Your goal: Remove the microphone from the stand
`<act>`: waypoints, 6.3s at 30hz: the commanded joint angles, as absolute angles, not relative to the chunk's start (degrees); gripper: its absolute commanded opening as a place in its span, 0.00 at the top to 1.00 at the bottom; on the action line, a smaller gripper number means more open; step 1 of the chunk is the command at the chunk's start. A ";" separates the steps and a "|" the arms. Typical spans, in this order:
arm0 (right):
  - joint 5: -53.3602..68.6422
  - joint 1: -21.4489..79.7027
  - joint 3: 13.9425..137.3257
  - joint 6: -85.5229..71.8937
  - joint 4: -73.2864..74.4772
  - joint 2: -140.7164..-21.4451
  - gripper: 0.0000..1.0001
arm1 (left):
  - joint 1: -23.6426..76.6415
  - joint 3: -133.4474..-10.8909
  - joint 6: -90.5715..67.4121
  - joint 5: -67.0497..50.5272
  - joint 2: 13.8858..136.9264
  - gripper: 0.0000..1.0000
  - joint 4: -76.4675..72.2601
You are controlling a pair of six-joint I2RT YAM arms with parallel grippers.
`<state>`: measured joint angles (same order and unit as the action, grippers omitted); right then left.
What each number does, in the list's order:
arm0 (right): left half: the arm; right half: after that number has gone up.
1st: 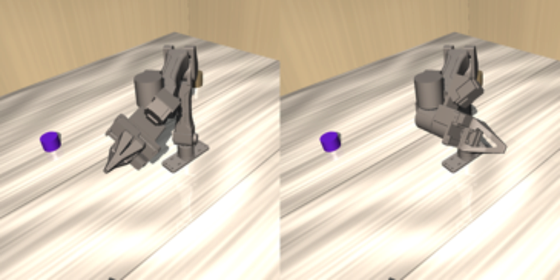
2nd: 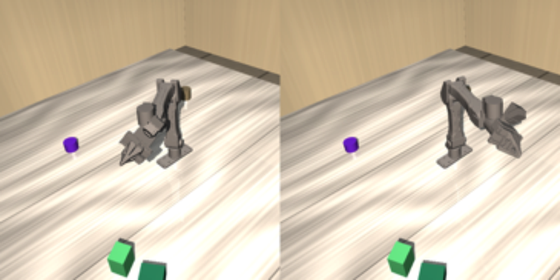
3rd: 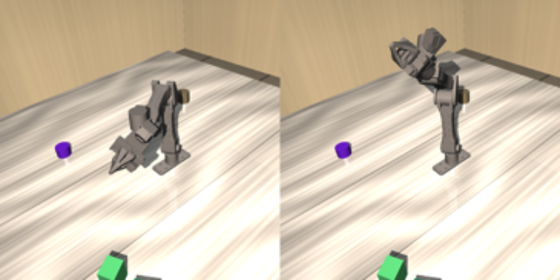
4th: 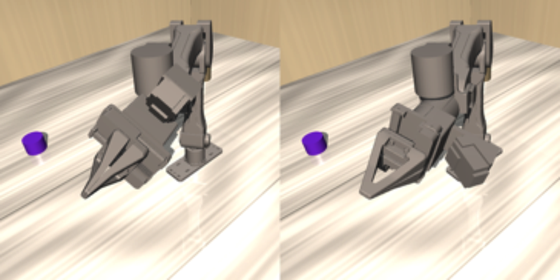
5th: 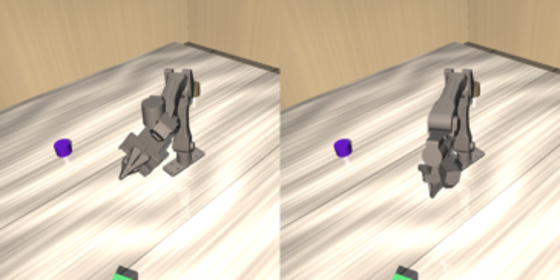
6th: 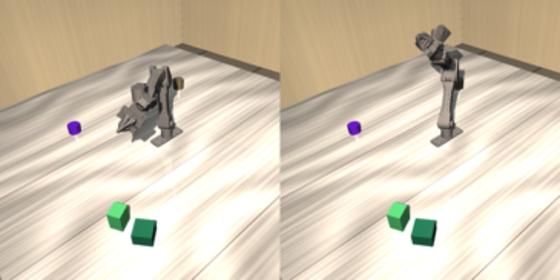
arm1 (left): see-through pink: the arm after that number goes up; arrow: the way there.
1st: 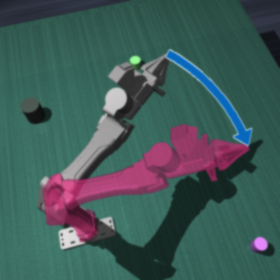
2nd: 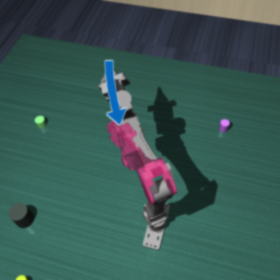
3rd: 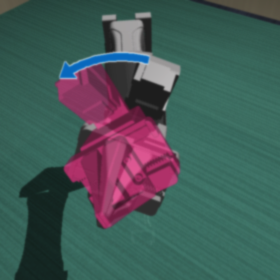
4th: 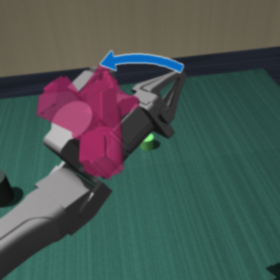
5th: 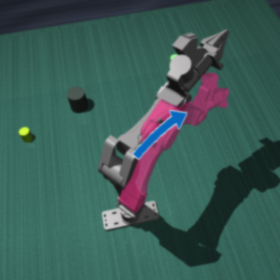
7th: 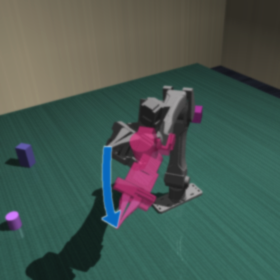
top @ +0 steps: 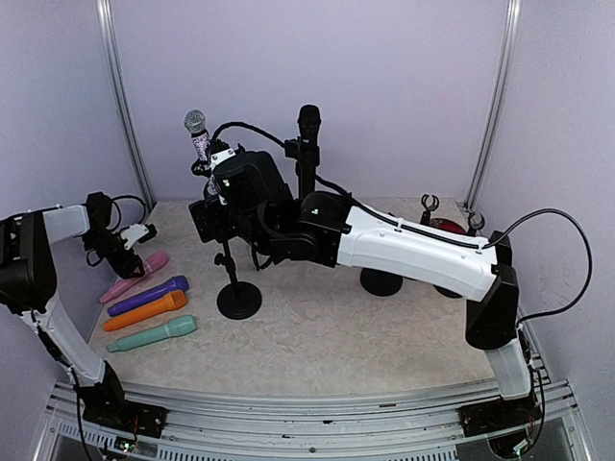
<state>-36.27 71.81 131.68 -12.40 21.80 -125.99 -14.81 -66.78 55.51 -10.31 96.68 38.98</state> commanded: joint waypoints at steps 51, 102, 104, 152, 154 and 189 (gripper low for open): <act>-23.39 69.35 86.10 -19.39 -2.69 -118.60 0.14 | 18.19 -69.85 26.28 -40.10 87.09 0.57 34.56; -26.26 68.49 119.79 2.14 -7.14 -123.03 0.59 | -9.58 -60.59 32.51 -40.40 62.92 0.01 43.70; -20.56 67.25 117.49 1.55 -7.04 -120.81 0.66 | -9.61 -60.80 32.76 -40.98 62.91 0.01 44.34; -12.34 61.48 81.06 8.03 -8.67 -94.20 0.00 | -9.48 -63.40 39.73 -47.03 63.59 0.01 51.66; -21.02 65.36 81.25 7.12 -8.57 -95.00 0.00 | -9.41 -63.48 39.64 -47.05 63.57 0.01 51.51; -19.74 65.94 85.74 10.76 -19.18 -99.17 0.68 | -9.40 -62.48 39.03 -46.68 62.11 0.01 50.13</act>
